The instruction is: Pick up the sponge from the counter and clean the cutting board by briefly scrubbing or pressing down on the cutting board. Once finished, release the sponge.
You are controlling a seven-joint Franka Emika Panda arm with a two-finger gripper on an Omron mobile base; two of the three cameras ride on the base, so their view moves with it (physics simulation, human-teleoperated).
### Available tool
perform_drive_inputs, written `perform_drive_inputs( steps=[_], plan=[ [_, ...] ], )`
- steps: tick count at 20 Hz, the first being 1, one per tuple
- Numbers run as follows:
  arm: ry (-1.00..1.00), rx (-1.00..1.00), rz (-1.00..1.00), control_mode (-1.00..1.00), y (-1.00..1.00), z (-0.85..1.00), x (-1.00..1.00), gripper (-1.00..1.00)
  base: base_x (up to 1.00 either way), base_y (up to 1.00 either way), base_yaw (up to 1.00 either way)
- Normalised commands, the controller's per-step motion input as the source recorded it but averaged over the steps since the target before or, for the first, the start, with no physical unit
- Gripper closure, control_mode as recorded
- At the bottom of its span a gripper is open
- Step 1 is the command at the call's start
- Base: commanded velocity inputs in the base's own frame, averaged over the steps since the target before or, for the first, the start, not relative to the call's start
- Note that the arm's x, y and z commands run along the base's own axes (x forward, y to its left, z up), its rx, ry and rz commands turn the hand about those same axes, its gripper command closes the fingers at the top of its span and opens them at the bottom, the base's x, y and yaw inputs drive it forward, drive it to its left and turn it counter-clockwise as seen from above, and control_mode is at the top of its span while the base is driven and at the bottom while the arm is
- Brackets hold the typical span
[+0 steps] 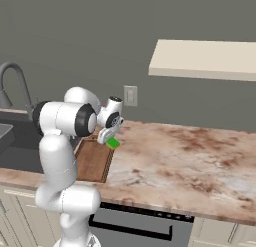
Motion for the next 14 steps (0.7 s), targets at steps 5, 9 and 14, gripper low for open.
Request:
perform_drive_inputs(
  steps=[5, 9, 14],
  plan=[
    [0.00, 0.00, 0.04, -1.00, 0.55, -0.24, 0.37, 1.00, 0.00, 0.00, 0.00],
    [0.00, 0.00, 0.01, -1.00, 0.71, -0.27, -0.20, 1.00, 0.00, 0.00, 0.00],
    [0.00, 0.00, 0.00, -1.00, 0.73, -0.17, -0.38, 1.00, 0.00, 0.00, 0.00]
  ],
)
